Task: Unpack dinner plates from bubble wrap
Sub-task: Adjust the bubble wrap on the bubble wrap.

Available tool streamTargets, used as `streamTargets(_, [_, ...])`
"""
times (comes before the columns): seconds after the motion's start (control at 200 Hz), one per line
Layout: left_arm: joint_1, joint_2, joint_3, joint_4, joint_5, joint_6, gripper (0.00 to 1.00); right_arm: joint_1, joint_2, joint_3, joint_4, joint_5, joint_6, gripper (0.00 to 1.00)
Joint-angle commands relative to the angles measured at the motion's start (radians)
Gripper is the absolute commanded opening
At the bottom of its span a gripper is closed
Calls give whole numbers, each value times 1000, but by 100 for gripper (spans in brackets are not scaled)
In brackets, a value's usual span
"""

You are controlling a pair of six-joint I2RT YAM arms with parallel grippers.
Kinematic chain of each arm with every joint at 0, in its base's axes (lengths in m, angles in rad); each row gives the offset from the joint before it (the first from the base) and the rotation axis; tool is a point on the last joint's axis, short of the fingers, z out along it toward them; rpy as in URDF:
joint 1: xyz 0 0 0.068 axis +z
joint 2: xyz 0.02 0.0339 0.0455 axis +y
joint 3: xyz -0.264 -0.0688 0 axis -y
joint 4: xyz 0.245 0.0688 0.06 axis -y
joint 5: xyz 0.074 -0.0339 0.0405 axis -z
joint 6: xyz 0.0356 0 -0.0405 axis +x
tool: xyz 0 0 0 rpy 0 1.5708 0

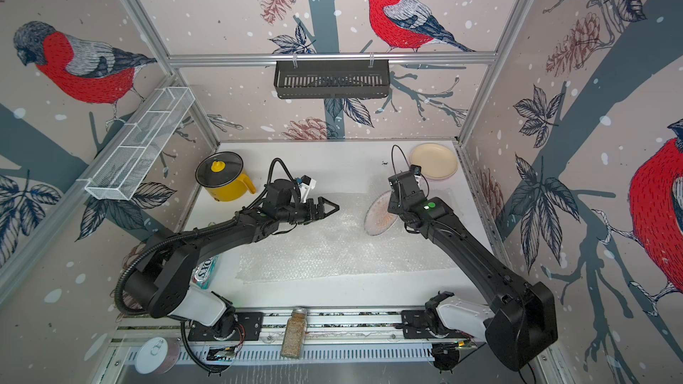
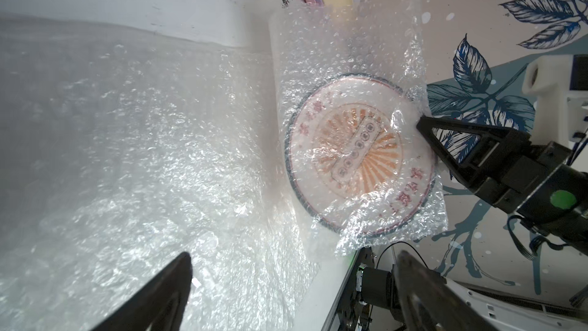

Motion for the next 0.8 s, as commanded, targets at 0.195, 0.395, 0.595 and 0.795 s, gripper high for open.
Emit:
streamTargets(0.195, [-441, -100, 39, -34, -492, 549, 98, 44, 83, 34, -32, 56, 64, 2])
streamTargets(0.395, [-621, -78, -149, 521, -706, 803, 98, 52, 94, 37, -32, 24, 69, 2])
streamTargets(0.595, [-672, 96, -22, 591, -787, 888, 98, 54, 86, 19, -16, -10, 82, 2])
streamTargets(0.795, [-673, 231, 54, 674, -849, 915, 98, 55, 86, 22, -18, -22, 92, 2])
